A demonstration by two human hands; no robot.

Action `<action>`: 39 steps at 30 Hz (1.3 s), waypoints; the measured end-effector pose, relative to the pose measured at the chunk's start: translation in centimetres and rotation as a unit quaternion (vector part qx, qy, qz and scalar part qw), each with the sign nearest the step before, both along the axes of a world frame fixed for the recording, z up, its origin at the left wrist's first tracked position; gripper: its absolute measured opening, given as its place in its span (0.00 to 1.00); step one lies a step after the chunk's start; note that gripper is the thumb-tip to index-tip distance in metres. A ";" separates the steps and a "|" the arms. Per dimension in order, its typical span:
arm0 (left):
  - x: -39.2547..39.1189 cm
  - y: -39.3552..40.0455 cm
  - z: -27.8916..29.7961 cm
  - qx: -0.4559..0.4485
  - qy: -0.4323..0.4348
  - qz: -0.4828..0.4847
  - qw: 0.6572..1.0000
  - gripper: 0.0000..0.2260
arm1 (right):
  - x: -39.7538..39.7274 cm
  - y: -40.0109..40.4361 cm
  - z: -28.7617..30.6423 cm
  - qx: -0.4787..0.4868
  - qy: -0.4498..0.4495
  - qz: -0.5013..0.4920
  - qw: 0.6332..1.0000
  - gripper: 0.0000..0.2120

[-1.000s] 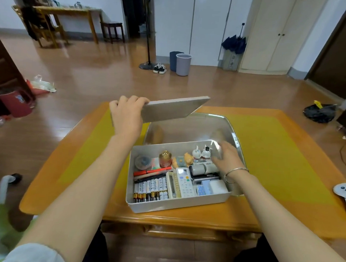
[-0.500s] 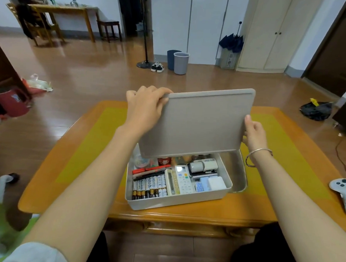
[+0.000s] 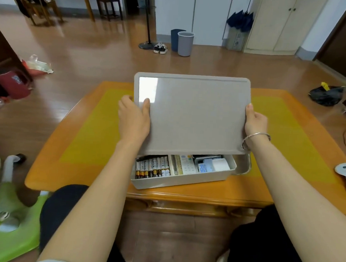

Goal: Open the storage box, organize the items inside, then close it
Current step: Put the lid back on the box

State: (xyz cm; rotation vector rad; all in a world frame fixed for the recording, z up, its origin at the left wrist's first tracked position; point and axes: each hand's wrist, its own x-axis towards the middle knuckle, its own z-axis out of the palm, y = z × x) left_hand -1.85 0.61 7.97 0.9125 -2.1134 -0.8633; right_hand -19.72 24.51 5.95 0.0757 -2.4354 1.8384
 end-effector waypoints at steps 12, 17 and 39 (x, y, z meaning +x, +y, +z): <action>2.3 -1.1 -5.8 0.070 -0.149 0.054 0.985 0.16 | 1.2 -1.3 -4.5 0.131 -0.070 0.055 0.987 0.07; 3.2 -0.5 -8.4 0.061 -0.188 0.061 0.978 0.16 | 1.9 -1.1 -6.3 0.179 -0.050 0.067 0.980 0.06; 3.2 0.5 -10.8 -0.002 -0.288 0.066 0.955 0.16 | 2.9 -0.9 -8.2 0.340 0.038 0.094 0.935 0.17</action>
